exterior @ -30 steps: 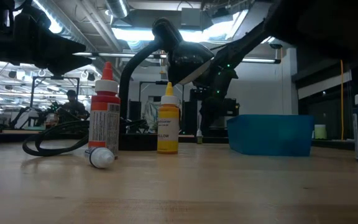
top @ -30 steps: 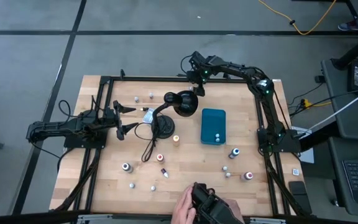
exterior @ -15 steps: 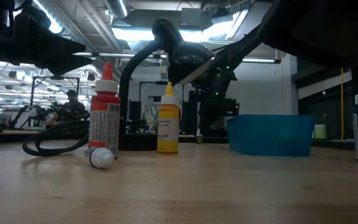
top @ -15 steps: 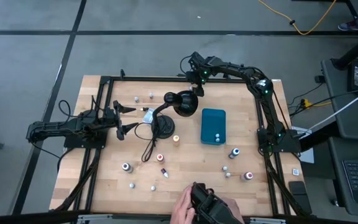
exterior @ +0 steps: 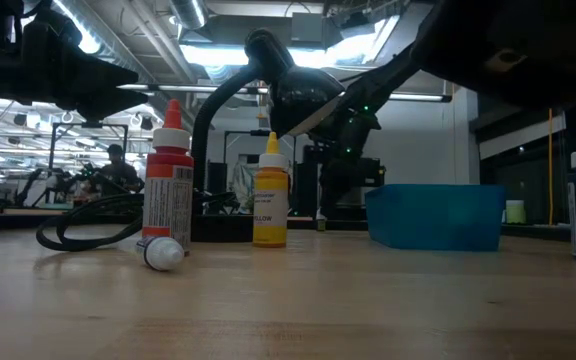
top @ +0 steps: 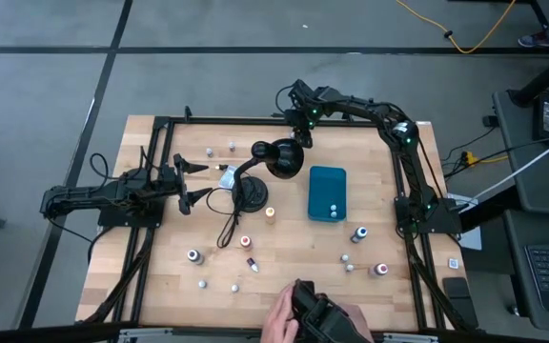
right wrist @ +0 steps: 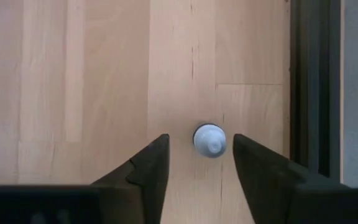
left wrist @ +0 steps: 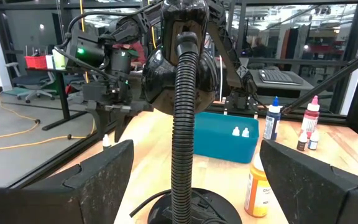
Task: Pick & Place food coloring
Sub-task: Put the small green food coloring bottle into the blue bin
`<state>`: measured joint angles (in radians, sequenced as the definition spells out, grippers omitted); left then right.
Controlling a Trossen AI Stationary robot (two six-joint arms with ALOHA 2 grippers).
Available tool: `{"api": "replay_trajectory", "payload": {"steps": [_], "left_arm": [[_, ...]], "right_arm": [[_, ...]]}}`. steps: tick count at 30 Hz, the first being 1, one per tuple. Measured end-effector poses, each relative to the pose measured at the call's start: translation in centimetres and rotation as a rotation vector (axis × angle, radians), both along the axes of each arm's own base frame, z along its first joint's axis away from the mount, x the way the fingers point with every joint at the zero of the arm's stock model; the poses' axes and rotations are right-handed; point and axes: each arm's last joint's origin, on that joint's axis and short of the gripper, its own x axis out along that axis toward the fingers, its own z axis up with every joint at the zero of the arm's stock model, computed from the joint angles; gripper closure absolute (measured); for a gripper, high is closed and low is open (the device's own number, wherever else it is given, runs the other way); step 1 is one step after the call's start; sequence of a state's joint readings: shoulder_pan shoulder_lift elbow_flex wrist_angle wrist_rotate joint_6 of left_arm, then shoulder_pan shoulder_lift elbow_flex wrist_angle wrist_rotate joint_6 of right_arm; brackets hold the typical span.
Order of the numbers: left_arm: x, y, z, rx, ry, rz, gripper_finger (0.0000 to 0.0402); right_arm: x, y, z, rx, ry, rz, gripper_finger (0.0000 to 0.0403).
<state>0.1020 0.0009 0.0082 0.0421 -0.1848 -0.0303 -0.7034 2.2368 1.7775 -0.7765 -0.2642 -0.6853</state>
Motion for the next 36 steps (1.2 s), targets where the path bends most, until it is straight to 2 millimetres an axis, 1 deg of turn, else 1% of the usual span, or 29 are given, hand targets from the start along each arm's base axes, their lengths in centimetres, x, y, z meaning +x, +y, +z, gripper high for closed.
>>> {"api": "replay_trajectory", "payload": {"steps": [15,18,24,30,36], "left_arm": [[0.00,0.00,0.01,0.000,-0.001,0.000,0.0056],[0.00,0.00,0.00,0.000,0.000,0.000,0.0056],[0.00,0.00,0.00,0.000,0.000,0.000,0.0056],[0.00,0.00,0.01,0.000,0.000,0.000,0.0056],[0.00,0.00,0.01,0.000,0.000,0.000,0.0056]], "right_arm": [[0.11,-0.04,-0.08,-0.004,-0.007,-0.001,0.0339],[0.18,-0.11,-0.41,0.003,-0.004,-0.002,0.0343],[0.23,-0.14,-0.67,0.010,0.005,-0.024,0.0335],[0.00,0.13,-0.20,0.039,0.068,-0.038,0.0345],[-0.29,0.55,0.30,0.084,0.124,-0.055,0.0339]]}}
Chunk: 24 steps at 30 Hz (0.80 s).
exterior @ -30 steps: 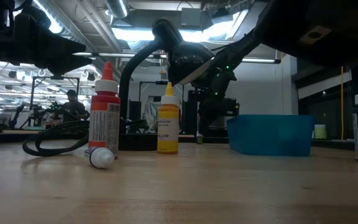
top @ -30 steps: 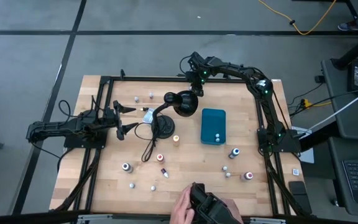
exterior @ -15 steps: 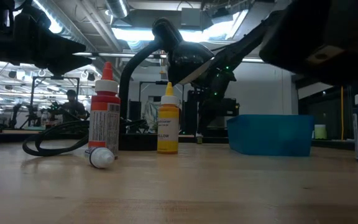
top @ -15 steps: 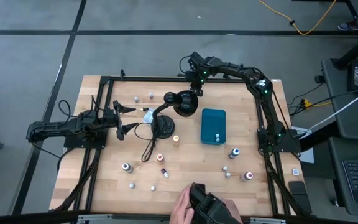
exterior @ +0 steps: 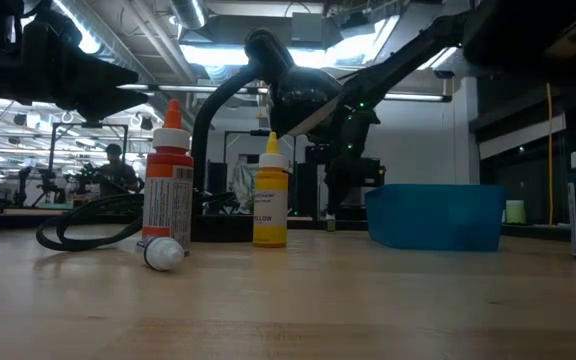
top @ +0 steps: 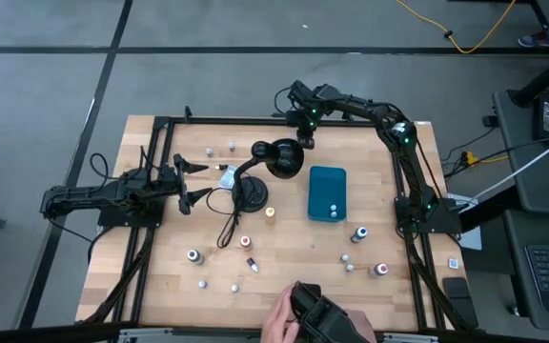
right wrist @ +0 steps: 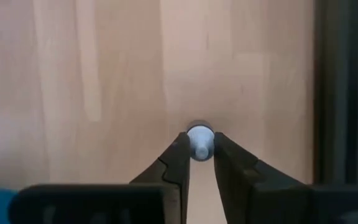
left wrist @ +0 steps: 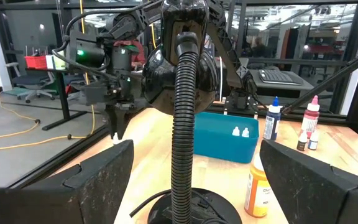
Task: Pick & Place food coloring
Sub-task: Put the small green food coloring bottle into the blue bin
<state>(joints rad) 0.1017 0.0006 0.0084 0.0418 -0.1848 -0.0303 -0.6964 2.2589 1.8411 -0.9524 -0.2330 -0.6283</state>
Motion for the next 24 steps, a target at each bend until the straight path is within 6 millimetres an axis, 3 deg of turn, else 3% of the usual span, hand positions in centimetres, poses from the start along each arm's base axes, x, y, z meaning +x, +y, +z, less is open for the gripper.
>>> {"api": "replay_trajectory", "payload": {"steps": [4,24], "left_arm": [[0.0,0.0,0.0,0.000,0.000,0.000,0.0056],[0.0,0.0,0.0,0.000,0.000,0.000,0.0056]], "right_arm": [[-0.4,0.3,1.0,0.002,0.019,-0.021,0.0344],[-3.4,4.3,10.1,-0.045,0.055,-0.135,0.0345]]}}
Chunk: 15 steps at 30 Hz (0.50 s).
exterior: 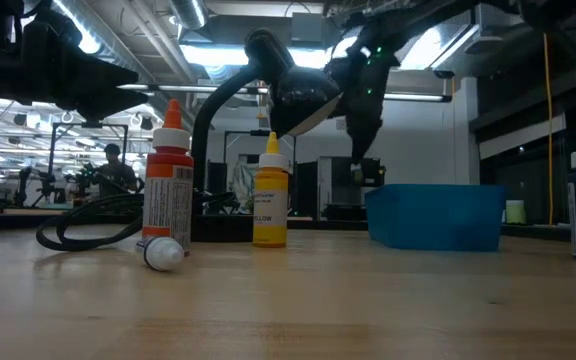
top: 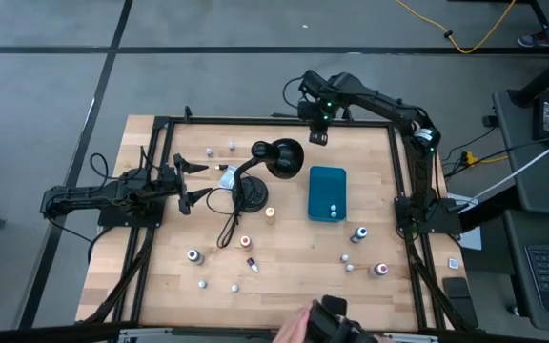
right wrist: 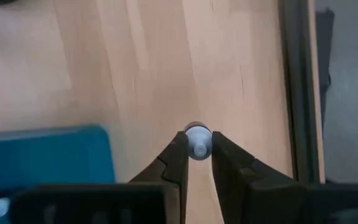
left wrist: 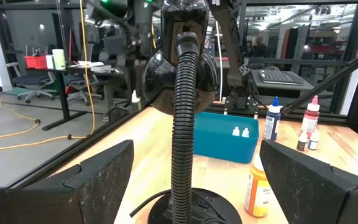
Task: Pick & Place food coloring
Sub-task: Put the small green food coloring bottle into the blue bin
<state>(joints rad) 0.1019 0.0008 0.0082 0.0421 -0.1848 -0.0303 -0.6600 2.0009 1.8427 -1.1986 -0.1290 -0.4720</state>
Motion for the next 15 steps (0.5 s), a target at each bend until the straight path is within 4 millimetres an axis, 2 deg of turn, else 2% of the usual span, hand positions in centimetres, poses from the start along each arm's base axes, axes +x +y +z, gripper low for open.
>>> {"api": "replay_trajectory", "payload": {"steps": [8,15], "left_arm": [[0.0,0.0,0.0,0.000,0.000,0.000,0.0056],[0.0,0.0,0.0,0.000,0.000,0.000,0.0056]], "right_arm": [[-2.2,3.2,4.1,-0.011,0.018,-0.074,0.0344],[-4.6,7.2,5.9,0.012,0.000,-0.143,0.0344]]}}
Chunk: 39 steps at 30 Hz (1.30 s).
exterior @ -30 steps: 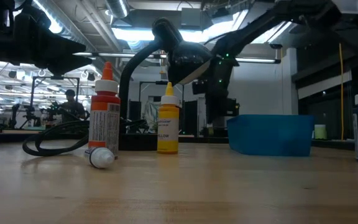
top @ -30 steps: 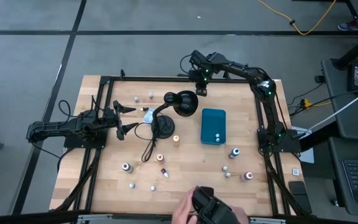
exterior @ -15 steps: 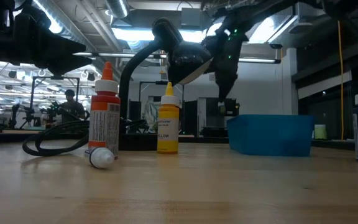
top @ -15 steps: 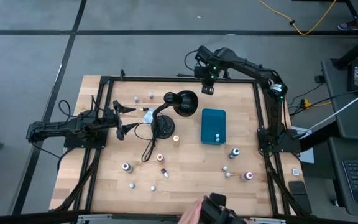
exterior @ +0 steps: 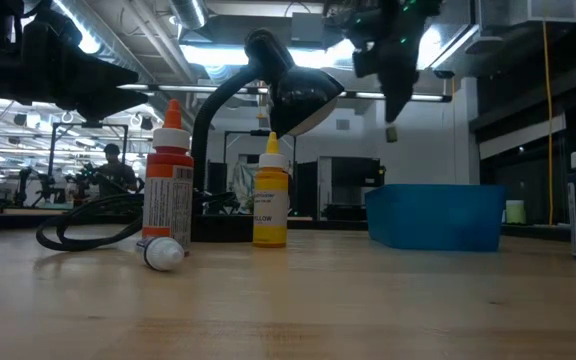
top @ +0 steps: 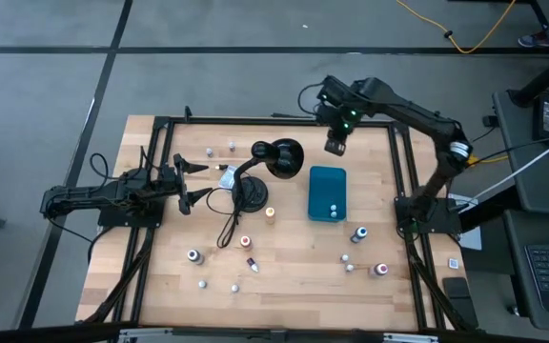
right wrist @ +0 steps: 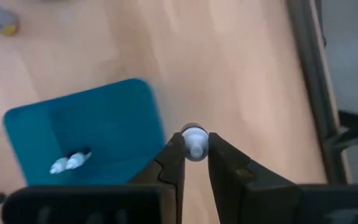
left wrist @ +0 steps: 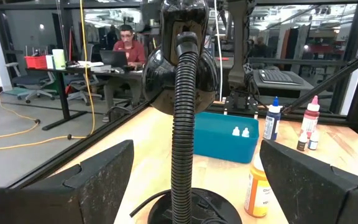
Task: Pick & Place food coloring
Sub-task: Put the small green food coloring bottle into the blue bin
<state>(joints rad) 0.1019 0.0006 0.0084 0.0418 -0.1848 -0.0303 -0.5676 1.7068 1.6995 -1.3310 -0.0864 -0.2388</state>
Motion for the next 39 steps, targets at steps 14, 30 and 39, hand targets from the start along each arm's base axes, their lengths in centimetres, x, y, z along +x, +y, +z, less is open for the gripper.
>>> {"api": "replay_trajectory", "payload": {"steps": [14,30,39], "left_arm": [[0.0,0.0,0.0,0.000,0.000,0.000,0.0056],[0.0,0.0,0.0,0.000,0.000,0.000,0.0056],[0.0,0.0,0.0,0.000,0.000,0.000,0.0056]], "right_arm": [[-3.8,7.8,-5.4,0.040,-0.066,-0.120,0.0344],[-4.3,11.7,-13.1,0.053,-0.045,-0.185,0.0344],[-4.2,13.2,-14.6,0.068,-0.076,-0.182,0.0344]]}}
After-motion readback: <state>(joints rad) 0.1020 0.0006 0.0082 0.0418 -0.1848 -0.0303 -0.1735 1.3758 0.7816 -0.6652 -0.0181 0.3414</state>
